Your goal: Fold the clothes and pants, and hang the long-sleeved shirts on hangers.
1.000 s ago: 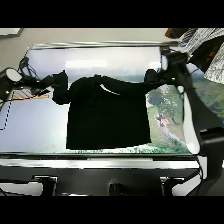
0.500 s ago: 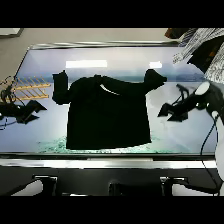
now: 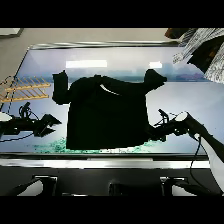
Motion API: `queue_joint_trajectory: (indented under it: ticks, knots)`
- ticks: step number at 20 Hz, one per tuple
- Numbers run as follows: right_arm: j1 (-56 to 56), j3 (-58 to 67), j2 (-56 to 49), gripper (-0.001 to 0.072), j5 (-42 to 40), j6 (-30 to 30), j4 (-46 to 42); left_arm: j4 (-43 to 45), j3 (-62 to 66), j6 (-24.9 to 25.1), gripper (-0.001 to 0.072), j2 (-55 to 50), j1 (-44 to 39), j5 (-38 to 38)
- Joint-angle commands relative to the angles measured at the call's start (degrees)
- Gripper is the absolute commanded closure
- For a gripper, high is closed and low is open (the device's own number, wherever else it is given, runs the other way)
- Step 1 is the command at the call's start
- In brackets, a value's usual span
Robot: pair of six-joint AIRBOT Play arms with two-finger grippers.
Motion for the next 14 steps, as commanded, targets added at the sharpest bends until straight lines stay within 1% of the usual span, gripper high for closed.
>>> queue_joint_trajectory:
  ticks: [1, 4, 9, 10, 11, 12, 13, 14]
  knots:
    - [1.53, -1.2, 2.32, 0.068, -0.04, 0.83, 0.96, -0.46, -1.36, 0.28, -0.0012, -1.77, -2.23, -0.26]
    - [1.53, -1.2, 7.56, 0.068, 0.44, 4.0, 0.46, -0.48, -1.33, 0.28, -0.0012, -5.25, -6.19, -0.22]
    - [1.53, -1.2, 11.69, 0.0679, 1.2, 5.33, 1.31, -0.48, -1.33, 0.24, -0.0004, -10.64, -13.42, 0.66]
    - [1.57, -1.2, 12.09, 0.0679, 1.27, 5.31, 2.32, -0.52, -1.27, 0.28, 0.0127, -10.93, -14.51, 1.29]
    - [1.57, -1.18, 12.63, 0.068, 1.05, 4.79, 4.94, -0.66, -0.83, 0.31, 0.0583, -10.82, -15.02, 1.29]
    - [1.57, -0.59, 13.44, 0.068, 0.35, 2.16, 8.74, -1.55, 0.55, 0.59, 0.0682, -10.47, -14.97, 0.83]
    - [1.57, 1.77, 14.23, 0.068, -0.39, -0.31, 11.76, -2.27, 3.63, 0.72, 0.0683, -9.81, -14.71, 0.15]
    - [1.57, 6.47, 14.62, 0.068, -1.53, -0.02, 12.17, -2.19, 8.31, 0.72, 0.0684, -8.85, -14.64, -0.74]
